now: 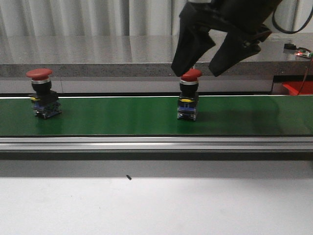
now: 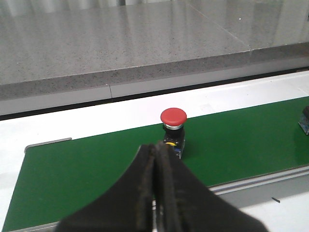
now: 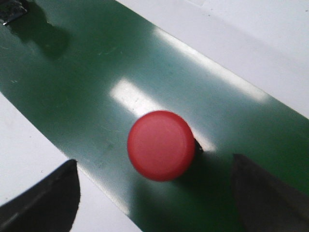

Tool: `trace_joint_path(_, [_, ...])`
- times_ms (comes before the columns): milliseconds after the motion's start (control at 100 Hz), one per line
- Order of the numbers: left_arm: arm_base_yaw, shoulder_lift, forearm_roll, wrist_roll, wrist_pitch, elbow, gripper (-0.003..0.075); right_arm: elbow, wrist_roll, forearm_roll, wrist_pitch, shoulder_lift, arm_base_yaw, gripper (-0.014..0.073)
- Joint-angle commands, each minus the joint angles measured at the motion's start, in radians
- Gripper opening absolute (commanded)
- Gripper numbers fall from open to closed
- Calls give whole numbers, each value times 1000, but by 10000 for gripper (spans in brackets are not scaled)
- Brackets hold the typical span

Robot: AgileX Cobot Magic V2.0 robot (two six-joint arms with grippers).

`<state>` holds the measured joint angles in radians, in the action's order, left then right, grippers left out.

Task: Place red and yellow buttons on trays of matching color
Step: 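Close the right gripper on the red button and lift it, then carry the red button into the red tray and release it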

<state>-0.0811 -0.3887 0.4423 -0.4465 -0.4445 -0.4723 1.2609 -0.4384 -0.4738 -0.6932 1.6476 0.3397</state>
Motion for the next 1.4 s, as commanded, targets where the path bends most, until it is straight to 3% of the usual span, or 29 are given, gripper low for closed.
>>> trace_joint_path(0, [-3, -8, 24, 3, 72, -28, -20, 58, -15, 4, 43, -1, 10, 623])
trace_joint_path(280, [-3, -8, 24, 3, 72, -28, -20, 87, 4, 50, 73, 87, 10, 470])
trace_joint_path(350, [-3, -8, 24, 3, 72, -28, -20, 87, 29, 84, 63, 90, 10, 371])
trace_joint_path(460, [-3, -8, 24, 3, 72, -28, -20, 87, 47, 120, 34, 81, 10, 141])
trace_joint_path(510, [-3, -8, 24, 3, 72, -28, -20, 89, 47, 124, 20, 72, 10, 93])
trace_joint_path(760, [-3, -8, 24, 3, 72, -28, -20, 188, 47, 145, -75, 4, -58, 91])
trace_joint_path(920, [-3, -8, 24, 3, 72, -28, -20, 309, 47, 155, -183, -2, -222, 91])
trace_joint_path(1180, [-3, -8, 24, 3, 70, -28, -20, 437, 46, 155, -152, 36, -525, 91])
trace_joint_path(1390, [-3, -8, 24, 3, 68, -28, -20, 562, 46, 153, -154, 171, -641, 91])
